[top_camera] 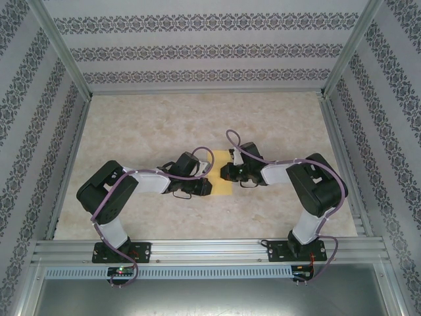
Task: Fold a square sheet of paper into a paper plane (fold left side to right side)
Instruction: Fold the triangle a second time at the center of the table.
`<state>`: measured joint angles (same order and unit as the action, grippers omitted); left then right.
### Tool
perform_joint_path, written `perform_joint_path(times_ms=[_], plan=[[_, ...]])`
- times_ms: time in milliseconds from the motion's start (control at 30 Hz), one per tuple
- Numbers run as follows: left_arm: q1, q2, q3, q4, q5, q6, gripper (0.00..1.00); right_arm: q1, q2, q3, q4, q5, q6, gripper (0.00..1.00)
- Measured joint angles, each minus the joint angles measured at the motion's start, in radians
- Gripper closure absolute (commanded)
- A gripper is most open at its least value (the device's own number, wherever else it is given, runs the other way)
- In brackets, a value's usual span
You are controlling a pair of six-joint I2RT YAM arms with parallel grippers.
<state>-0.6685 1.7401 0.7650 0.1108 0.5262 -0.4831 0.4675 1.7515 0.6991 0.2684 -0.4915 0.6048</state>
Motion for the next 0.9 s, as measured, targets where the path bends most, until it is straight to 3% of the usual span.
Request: perform_joint_path(times_ms=[567, 900], plan=[[0.0, 0.0, 0.0, 0.0, 0.0, 0.0, 0.87, -0.092, 0.019, -0.021, 0.066, -0.076, -0.003, 1.0], [0.0, -0.06, 0.006, -0.063, 0.022, -0.002, 0.71, -0.092, 0.02, -0.027, 0.078, -0.076, -0.003, 1.0]])
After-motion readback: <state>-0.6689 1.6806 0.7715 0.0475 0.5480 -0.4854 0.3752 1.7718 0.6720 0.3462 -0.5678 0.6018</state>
